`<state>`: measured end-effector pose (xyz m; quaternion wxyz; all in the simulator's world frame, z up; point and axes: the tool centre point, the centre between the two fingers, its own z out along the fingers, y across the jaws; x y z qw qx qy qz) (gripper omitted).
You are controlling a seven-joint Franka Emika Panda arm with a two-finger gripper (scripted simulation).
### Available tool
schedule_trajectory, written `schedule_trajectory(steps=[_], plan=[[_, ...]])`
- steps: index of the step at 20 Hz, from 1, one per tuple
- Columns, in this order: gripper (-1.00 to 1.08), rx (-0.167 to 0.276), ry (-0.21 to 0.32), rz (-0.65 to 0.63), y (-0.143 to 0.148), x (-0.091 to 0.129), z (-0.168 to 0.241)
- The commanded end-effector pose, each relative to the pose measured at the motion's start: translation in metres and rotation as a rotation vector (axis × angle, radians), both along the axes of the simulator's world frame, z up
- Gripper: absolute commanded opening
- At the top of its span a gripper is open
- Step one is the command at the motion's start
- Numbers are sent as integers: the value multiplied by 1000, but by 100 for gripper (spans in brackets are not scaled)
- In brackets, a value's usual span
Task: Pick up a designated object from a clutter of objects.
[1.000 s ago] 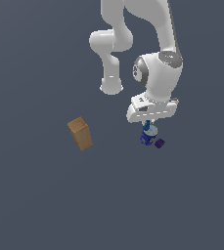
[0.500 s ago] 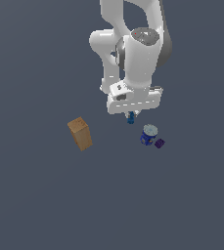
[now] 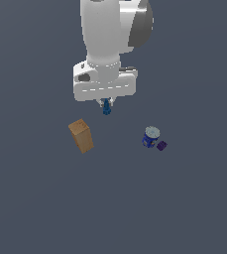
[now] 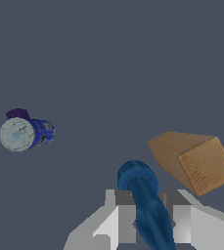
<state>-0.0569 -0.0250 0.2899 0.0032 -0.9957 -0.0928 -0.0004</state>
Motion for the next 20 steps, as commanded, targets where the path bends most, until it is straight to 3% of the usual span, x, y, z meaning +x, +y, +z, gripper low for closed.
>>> schedule_trajectory(steps=[1, 11, 20], plan=[[-100, 0, 1, 0, -28, 1, 19], [-100, -5, 1, 0, -132, 9, 89], [-100, -7, 1, 0, -179, 16, 121]])
